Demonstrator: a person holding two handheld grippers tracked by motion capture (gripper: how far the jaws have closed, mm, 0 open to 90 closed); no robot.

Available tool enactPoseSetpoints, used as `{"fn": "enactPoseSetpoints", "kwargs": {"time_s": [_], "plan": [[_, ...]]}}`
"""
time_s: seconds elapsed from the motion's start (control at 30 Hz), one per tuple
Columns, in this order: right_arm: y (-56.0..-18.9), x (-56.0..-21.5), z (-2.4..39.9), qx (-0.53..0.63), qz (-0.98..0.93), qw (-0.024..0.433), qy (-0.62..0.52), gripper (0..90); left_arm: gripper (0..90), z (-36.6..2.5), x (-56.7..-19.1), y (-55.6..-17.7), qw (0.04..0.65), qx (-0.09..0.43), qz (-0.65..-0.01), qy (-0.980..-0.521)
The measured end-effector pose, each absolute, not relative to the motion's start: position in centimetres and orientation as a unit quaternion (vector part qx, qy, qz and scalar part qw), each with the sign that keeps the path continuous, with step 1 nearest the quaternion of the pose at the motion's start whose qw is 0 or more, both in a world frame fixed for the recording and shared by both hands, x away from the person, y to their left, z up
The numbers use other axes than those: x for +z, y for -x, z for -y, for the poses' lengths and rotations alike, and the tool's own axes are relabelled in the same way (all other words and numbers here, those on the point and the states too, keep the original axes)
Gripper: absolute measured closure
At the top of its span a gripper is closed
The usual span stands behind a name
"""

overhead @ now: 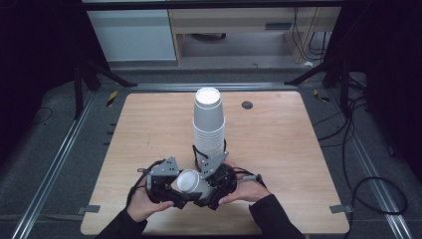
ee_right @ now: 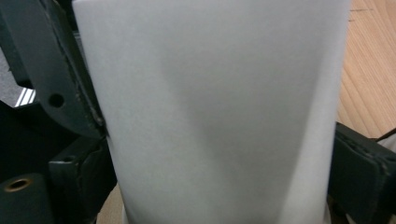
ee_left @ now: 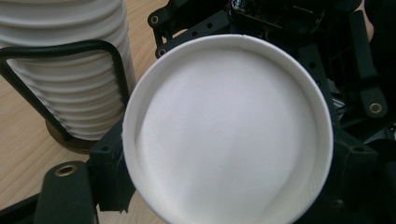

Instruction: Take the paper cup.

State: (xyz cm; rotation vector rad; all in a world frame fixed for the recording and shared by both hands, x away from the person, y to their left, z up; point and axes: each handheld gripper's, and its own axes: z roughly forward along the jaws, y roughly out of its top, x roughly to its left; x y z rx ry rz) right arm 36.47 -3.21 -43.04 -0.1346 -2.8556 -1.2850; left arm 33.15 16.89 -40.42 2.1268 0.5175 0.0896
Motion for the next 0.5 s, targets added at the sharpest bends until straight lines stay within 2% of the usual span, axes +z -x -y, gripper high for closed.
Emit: {"fn": "enactPoseSetpoints", "kwargs": {"time_s": [0.5], "plan": [[-36.7,-41.6,5.4,-0.431,0.899,-0.022,0.067,5.6,20.4,-18.0,-39.9,-33.3,0.465,0.051,-0.218,-0.857]]}}
